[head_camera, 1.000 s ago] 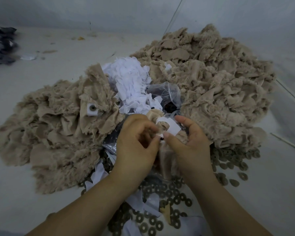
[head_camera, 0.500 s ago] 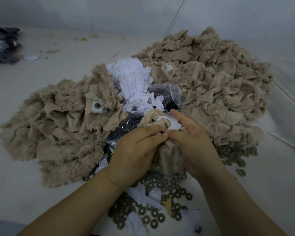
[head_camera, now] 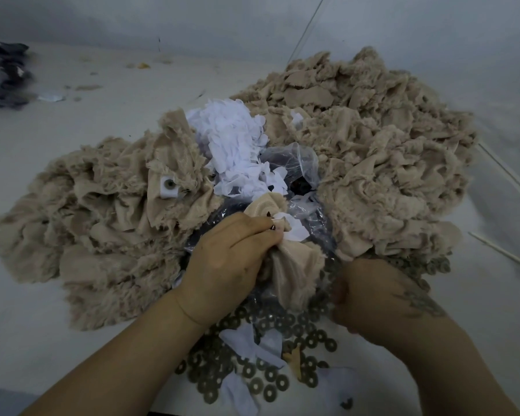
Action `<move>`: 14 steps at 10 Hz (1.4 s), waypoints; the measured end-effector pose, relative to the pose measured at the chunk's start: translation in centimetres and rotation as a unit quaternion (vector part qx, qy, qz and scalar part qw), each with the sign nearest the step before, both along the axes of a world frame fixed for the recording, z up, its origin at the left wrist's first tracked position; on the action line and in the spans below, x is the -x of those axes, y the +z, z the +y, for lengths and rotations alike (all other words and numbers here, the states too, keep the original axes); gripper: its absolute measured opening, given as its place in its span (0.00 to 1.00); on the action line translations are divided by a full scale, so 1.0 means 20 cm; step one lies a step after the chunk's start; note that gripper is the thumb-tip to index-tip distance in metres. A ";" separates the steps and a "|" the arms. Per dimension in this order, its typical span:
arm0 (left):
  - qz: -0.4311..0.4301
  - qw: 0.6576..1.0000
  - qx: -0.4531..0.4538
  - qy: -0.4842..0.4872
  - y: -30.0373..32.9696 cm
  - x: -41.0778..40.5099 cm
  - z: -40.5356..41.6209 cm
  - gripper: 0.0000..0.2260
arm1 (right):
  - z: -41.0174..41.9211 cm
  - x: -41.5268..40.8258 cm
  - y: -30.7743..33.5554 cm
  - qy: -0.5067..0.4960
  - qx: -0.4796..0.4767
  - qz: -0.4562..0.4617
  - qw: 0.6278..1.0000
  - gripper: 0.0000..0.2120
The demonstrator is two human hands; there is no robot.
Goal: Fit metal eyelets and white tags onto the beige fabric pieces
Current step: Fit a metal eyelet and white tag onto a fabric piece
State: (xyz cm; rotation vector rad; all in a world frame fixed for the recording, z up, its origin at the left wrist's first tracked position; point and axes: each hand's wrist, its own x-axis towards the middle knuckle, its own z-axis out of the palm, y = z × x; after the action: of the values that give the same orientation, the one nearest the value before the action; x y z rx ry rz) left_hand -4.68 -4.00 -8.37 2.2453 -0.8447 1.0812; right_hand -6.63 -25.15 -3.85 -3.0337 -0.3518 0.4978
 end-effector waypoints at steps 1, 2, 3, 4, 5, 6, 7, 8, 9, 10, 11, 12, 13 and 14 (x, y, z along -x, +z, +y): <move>0.010 1.000 -0.009 -0.024 -0.02 -0.01 -0.01 0.06 | 0.04 -0.01 -0.08 -0.049 -0.036 -0.018 0.998 0.08; 0.011 0.999 -0.018 -0.025 -0.04 -0.01 -0.01 0.06 | 0.06 -0.02 -0.14 -0.101 -0.051 -0.032 0.993 0.09; 0.002 1.000 -0.013 -0.028 -0.03 0.00 -0.01 0.07 | 0.09 -0.01 -0.15 -0.108 -0.056 -0.040 0.992 0.10; 0.004 0.999 -0.010 -0.041 -0.04 -0.01 -0.01 0.07 | 0.08 0.00 -0.13 -0.098 -0.054 -0.035 0.993 0.10; 0.001 0.999 -0.018 -0.043 -0.03 -0.01 0.00 0.06 | 0.01 -0.04 -0.03 -0.091 -0.074 -0.119 0.986 0.03; 0.012 0.999 -0.015 -0.051 -0.04 -0.02 0.01 0.05 | -0.03 -0.11 0.06 -0.127 -0.265 -0.282 0.913 0.10; 0.013 0.999 -0.017 -0.050 -0.04 -0.02 0.00 0.05 | 0.08 -0.16 0.08 -0.077 -0.420 -0.288 0.857 0.08; 0.009 0.999 -0.014 -0.044 -0.02 -0.02 -0.01 0.05 | 0.20 -0.19 -0.01 -0.016 -0.461 -0.287 0.840 0.08; 0.017 0.999 -0.008 -0.034 -0.01 -0.03 0.00 0.05 | 0.22 -0.21 -0.09 -0.014 -0.496 -0.264 0.827 0.07; 0.023 1.000 -0.001 -0.016 -0.01 -0.03 0.01 0.05 | 0.19 -0.22 -0.13 0.004 -0.509 -0.249 0.824 0.09; 0.026 1.000 0.004 -0.007 -0.01 -0.03 0.00 0.04 | 0.18 -0.22 -0.14 0.026 -0.502 -0.257 0.825 0.09; 0.038 0.999 0.015 -0.008 0.01 -0.03 0.00 0.03 | 0.17 -0.22 -0.15 0.047 -0.494 -0.273 0.824 0.10; 0.049 0.999 0.016 -0.018 0.02 -0.03 0.00 0.03 | 0.16 -0.23 -0.16 0.046 -0.505 -0.270 0.819 0.10; 0.069 0.996 0.040 -0.027 0.02 -0.03 -0.01 0.03 | 0.17 -0.22 -0.18 0.021 -0.531 -0.258 0.807 0.09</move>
State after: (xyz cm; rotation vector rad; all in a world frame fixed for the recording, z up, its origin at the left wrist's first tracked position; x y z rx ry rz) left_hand -4.12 -4.12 -7.87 2.1897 -0.7875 0.9075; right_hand -2.17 -21.68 -7.45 -1.9706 -0.4903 -0.4415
